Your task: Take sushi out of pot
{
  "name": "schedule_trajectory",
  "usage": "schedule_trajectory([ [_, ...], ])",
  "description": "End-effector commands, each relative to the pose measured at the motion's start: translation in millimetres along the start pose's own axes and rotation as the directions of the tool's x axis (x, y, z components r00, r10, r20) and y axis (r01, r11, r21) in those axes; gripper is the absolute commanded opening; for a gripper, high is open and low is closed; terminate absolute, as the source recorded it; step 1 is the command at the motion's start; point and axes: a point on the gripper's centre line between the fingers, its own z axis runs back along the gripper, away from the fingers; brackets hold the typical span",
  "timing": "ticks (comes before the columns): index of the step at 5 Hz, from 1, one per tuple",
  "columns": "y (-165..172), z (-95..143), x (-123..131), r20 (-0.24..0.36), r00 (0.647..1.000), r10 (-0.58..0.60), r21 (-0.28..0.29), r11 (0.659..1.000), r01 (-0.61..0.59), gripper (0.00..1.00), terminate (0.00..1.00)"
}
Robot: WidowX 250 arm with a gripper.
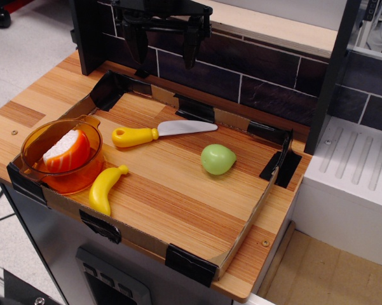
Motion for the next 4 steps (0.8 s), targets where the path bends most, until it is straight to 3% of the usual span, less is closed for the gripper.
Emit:
schedule_trajectory([
  [1, 0, 0, 0, 0.000, 1.000, 0.000, 0.000, 1.000, 0.000, 1.00, 0.00],
  [3, 49, 20, -21, 0.019, 0.981, -0.191, -0.005, 0.981, 0.192, 1.00, 0.00],
  [4, 72, 27, -25, 0.043, 0.975, -0.218, -0.024, 0.975, 0.220, 1.00, 0.00],
])
